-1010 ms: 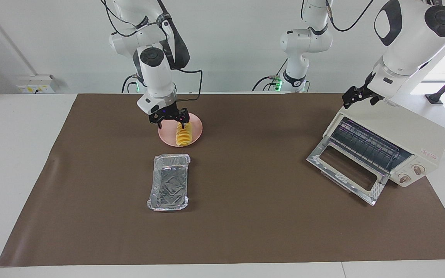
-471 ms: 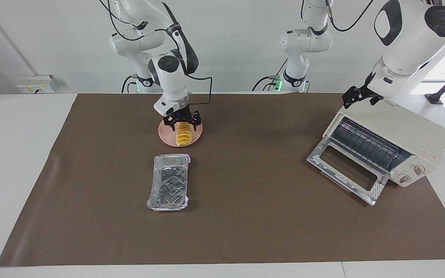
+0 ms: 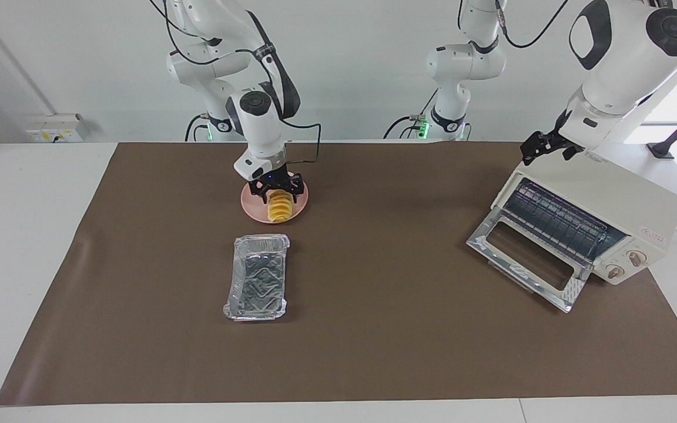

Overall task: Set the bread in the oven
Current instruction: 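Close the right gripper on the bread stack and lift it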

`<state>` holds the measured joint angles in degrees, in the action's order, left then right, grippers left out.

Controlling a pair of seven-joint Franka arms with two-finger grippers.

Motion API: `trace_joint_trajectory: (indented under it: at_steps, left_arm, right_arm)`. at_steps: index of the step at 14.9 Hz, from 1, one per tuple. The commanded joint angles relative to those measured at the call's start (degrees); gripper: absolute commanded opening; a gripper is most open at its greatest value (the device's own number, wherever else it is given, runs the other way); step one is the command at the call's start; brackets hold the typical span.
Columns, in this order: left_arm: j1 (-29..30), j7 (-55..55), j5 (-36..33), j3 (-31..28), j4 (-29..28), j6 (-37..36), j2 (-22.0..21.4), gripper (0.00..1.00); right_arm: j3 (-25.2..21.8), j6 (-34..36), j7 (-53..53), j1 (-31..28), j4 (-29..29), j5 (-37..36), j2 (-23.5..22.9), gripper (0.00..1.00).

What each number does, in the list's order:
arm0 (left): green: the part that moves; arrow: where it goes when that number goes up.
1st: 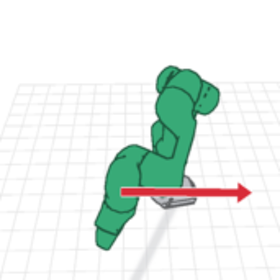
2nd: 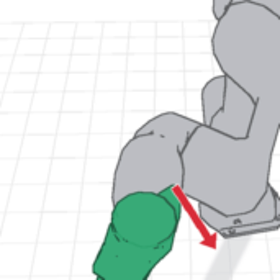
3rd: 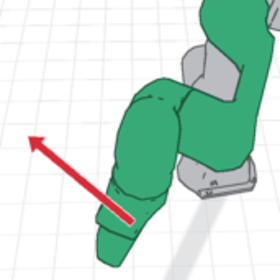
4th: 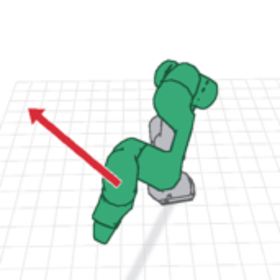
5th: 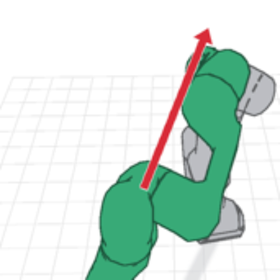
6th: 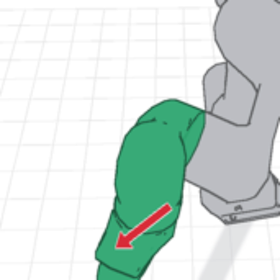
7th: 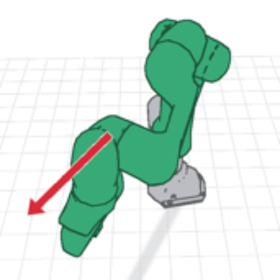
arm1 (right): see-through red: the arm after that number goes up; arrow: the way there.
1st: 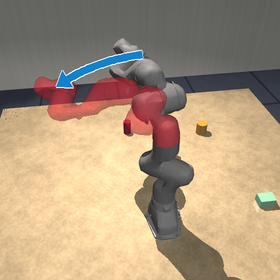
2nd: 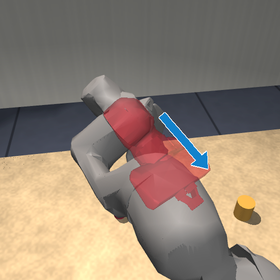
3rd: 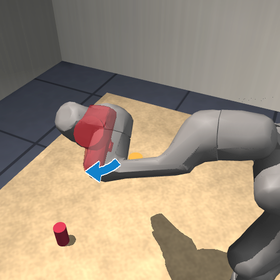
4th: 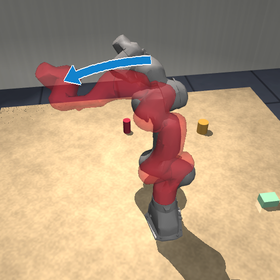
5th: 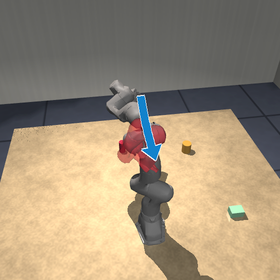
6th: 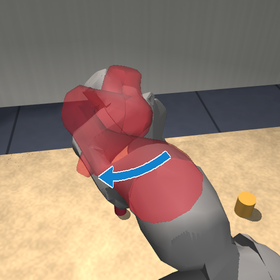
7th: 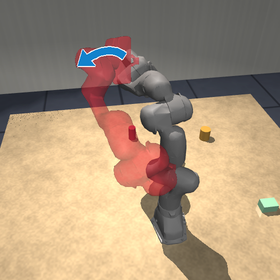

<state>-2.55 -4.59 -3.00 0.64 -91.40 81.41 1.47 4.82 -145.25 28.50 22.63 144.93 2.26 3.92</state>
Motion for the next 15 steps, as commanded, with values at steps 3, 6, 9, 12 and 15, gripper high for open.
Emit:
trace_joint_trajectory:
  at_steps: [3, 6, 9, 12, 15]
  left_arm:
    - [0.6, 0.2, 1.0, 0.2, -0.9, 0.9, -1.0, 1.0]
    - [0.6, 0.2, 1.0, 0.2, -0.9, 0.9, -1.0, 1.0]
    - [0.6, 0.2, 1.0, 0.2, -0.9, 0.9, -1.0, 1.0]
    - [0.6, 0.2, 1.0, 0.2, -0.8, 0.9, -1.0, 1.0]
    - [0.6, 0.2, 1.0, 0.2, -0.9, 0.9, -1.0, 1.0]
  right_arm:
    - [0.0, -2.0, -0.5, -0.2, 0.6, 0.8, -0.5, 0.0]
    - [-0.1, -2.1, -1.6, -1.2, -0.4, 0.8, -1.3, 0.0]
    - [-0.1, -0.8, -1.4, -1.4, -3.0, 0.8, -2.0, 0.0]
    - [-0.3, 7.5, -1.6, -2.3, -9.1, 0.9, -2.4, 0.0]
    - [-0.3, 21.3, -2.3, -5.8, -22.9, 0.9, -5.5, 0.0]
